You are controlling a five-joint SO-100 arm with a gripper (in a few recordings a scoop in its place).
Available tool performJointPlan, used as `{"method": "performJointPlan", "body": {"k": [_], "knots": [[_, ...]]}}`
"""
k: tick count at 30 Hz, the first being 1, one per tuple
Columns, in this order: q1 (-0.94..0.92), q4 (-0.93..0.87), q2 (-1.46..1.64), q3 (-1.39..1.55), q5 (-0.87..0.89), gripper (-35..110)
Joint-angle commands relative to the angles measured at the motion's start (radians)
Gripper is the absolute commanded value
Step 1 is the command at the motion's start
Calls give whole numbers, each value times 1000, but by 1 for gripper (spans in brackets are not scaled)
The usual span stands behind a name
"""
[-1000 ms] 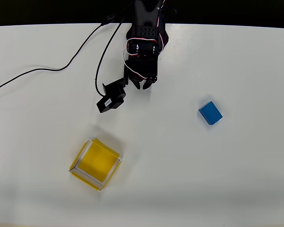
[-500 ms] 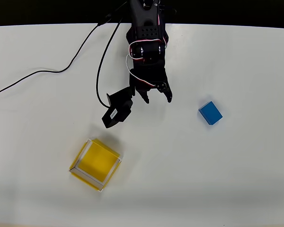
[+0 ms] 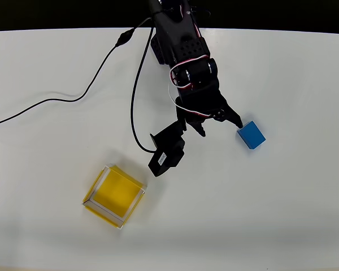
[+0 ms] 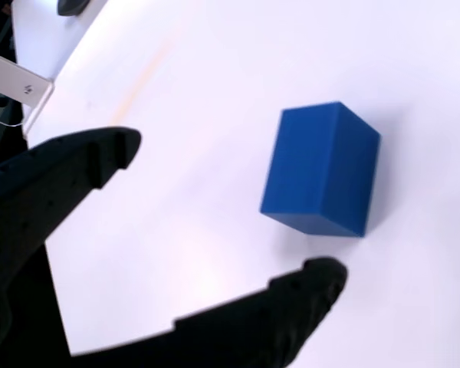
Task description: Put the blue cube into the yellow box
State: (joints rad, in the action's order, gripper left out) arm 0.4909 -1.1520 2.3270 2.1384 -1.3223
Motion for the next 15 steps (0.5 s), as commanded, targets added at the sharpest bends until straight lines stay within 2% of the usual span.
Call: {"method": "performJointPlan", "body": {"k": [1, 7, 15], "knots": [[55, -23, -106, -230, 21, 46], [94, -26, -330, -374, 61, 46], [140, 3, -526, -439, 23, 46]]}}
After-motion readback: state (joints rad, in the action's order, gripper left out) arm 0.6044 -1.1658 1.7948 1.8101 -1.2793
